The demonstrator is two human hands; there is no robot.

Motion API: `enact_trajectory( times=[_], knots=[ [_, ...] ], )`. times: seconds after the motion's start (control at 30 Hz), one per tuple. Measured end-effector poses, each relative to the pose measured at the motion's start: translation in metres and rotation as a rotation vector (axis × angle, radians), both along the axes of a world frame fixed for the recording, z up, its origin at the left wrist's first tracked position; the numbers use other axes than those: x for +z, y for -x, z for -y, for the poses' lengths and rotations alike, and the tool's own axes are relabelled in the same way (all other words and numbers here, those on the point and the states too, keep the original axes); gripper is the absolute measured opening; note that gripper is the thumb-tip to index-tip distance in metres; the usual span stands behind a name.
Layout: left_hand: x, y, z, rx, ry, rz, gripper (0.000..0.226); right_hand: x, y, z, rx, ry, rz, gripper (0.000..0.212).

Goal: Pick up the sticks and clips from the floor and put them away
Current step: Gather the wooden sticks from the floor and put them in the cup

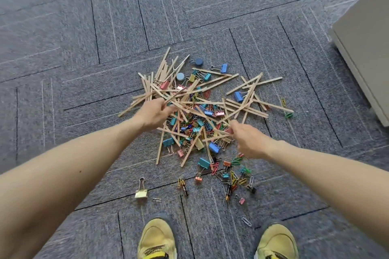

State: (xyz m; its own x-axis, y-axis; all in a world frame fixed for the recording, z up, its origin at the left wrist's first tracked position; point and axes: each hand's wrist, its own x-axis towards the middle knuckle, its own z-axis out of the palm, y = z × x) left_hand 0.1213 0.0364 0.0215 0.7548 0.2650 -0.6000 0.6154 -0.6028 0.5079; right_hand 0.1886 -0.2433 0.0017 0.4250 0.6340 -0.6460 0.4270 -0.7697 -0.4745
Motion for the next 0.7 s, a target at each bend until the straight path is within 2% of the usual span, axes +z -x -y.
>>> enact_trajectory(
  times=[0.1,0.17,0.23,0.33,0.43,0.5,0.6,0.7],
  knots=[
    [-0.014,-0.007,-0.004,0.011,-0.115,0.029,0.025,-0.003,-0.024,-0.011,-0.147,-0.038,0.027,0.016],
    [-0.019,-0.013,-0.002,0.055,-0.140,0.077,0.030,-0.011,-0.038,-0.012,-0.313,-0.072,0.139,0.003],
    [-0.023,-0.016,-0.002,0.095,-0.176,0.105,0.041,-0.016,-0.052,-0.006,-0.462,-0.040,0.267,0.017],
    [-0.030,-0.021,-0.014,0.162,-0.206,0.130,0.047,-0.019,-0.073,0.008,-0.563,0.154,0.441,0.055],
    [-0.035,-0.026,-0.030,0.213,-0.256,0.136,0.047,-0.020,-0.085,0.010,-0.584,0.317,0.449,0.088],
    [-0.037,-0.028,-0.035,0.224,-0.283,0.134,0.057,-0.021,-0.086,0.007,-0.546,0.395,0.398,0.105],
    [-0.038,-0.031,-0.035,0.230,-0.292,0.104,0.074,-0.020,-0.085,0.001,-0.491,0.436,0.379,0.112],
    [-0.042,-0.038,-0.038,0.226,-0.291,0.105,0.074,-0.023,-0.086,-0.011,-0.460,0.380,0.388,0.100]
  ],
)
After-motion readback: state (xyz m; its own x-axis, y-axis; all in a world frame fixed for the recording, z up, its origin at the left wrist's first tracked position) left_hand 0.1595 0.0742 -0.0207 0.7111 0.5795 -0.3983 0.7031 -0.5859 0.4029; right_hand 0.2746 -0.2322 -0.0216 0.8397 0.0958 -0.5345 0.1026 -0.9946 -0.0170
